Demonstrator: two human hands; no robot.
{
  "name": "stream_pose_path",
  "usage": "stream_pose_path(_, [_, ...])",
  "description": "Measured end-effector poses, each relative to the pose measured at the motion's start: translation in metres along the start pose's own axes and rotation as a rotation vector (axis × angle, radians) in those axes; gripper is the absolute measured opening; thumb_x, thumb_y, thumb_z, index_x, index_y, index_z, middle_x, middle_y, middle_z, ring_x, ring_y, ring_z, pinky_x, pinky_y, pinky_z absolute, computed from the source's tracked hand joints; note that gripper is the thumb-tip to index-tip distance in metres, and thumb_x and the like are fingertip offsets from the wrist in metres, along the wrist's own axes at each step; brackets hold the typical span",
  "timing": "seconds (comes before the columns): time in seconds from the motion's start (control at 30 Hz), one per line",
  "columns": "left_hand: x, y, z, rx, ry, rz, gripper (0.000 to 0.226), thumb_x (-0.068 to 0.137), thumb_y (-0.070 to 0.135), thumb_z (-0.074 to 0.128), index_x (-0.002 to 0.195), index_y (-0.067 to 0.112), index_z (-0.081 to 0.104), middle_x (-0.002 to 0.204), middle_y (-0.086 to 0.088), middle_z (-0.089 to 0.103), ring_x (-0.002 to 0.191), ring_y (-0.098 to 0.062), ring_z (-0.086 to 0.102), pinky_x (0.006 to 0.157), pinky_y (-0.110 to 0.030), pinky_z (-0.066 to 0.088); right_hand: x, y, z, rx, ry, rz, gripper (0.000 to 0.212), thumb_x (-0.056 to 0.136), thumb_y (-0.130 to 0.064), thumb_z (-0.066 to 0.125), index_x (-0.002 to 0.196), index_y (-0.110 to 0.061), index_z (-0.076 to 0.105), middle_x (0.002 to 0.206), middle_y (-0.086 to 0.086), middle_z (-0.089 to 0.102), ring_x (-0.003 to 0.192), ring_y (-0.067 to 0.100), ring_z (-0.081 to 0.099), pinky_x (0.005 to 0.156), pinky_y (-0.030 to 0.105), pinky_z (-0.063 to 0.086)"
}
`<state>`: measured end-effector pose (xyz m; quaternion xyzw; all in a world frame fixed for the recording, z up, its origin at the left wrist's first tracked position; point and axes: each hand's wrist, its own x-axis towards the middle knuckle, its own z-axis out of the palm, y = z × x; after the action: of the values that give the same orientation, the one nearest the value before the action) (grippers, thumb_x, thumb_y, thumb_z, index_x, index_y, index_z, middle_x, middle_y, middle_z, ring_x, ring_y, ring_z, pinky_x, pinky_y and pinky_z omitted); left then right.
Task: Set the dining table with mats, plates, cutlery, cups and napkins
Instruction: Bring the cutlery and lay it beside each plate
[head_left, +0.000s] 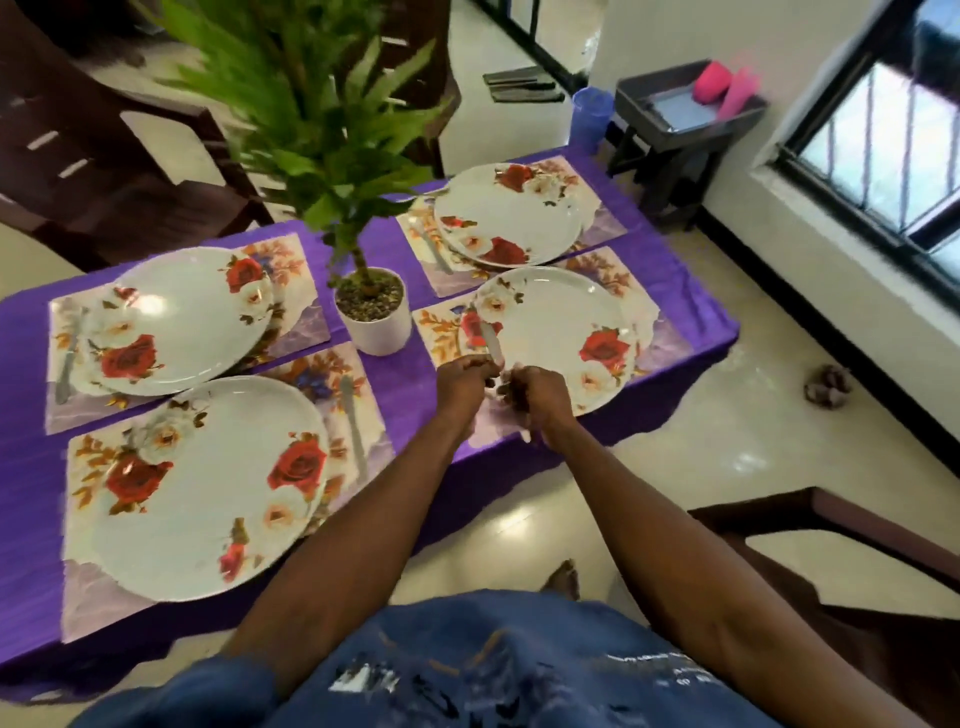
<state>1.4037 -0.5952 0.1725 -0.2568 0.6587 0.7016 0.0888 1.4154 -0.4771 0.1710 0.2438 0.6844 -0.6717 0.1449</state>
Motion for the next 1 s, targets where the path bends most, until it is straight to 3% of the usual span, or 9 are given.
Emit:
stream_pose_path(0.17, [-0.006,0.001,0.104,0.075,0.007,0.023,0.011,0.082,0.002,0.070,0.090,0.006,0.075,0.083,-0.005,0.070,0.057,-0.002,0.054,0.051,-0.017,0.042,0.026,-0.017,-0.102,-0.018,-0.076,-0.042,0.020,0.095,-0.011,0.052,0.093,0.000,0.069,0.073,0.012,0.068,0.060,0.019,0.061,0.058,0.029,0.050])
stream_pose_path(0.33, [-0.004,0.010,0.167,0.205,-0.038,0.049,0.014,0.086,0.009,0.067,0.097,0.009,0.076,0.088,-0.003,0.070,0.072,-0.014,0.060,0.066,-0.026,0.045,0.054,-0.031,-0.166,-0.147,-0.103,-0.057,0.017,0.096,-0.007,0.056,0.104,-0.002,0.070,0.091,0.017,0.071,0.073,0.022,0.066,0.072,0.034,0.057])
stream_pose_path(0.47, [0.009,0.013,0.192,0.286,-0.053,0.059,0.019,0.090,0.022,0.065,0.103,0.011,0.075,0.093,0.002,0.072,0.078,-0.009,0.062,0.067,-0.025,0.048,0.082,-0.040,-0.191,-0.229,-0.026,-0.065,0.012,0.092,-0.004,0.060,0.092,-0.005,0.072,0.093,0.014,0.073,0.088,0.030,0.069,0.082,0.042,0.057])
stream_pose_path(0.6, [0.027,0.011,0.200,0.316,-0.021,0.060,0.019,0.088,0.021,0.066,0.098,0.008,0.076,0.092,-0.004,0.073,0.080,-0.015,0.064,0.077,-0.030,0.051,0.119,-0.045,-0.214,-0.258,0.106,-0.056,0.018,0.085,0.002,0.060,0.076,-0.011,0.069,0.083,0.009,0.070,0.079,0.024,0.066,0.080,0.047,0.057])
stream_pose_path(0.83, [0.071,0.013,0.222,0.365,0.030,0.043,0.024,0.089,0.023,0.066,0.092,0.002,0.076,0.093,-0.012,0.074,0.090,-0.028,0.067,0.088,-0.042,0.053,0.184,-0.055,-0.238,-0.500,0.173,-0.060,0.016,0.083,-0.004,0.066,0.097,-0.004,0.076,0.103,0.011,0.074,0.096,0.024,0.066,0.087,0.043,0.054])
stream_pose_path(1.0, [0.094,0.025,0.237,0.349,0.015,0.042,0.025,0.088,0.021,0.065,0.081,-0.002,0.072,0.080,-0.015,0.072,0.082,-0.032,0.066,0.083,-0.044,0.053,0.216,-0.071,-0.231,-0.646,0.172,-0.111,0.019,0.081,-0.002,0.064,0.095,-0.004,0.077,0.100,0.011,0.075,0.095,0.028,0.068,0.084,0.042,0.055])
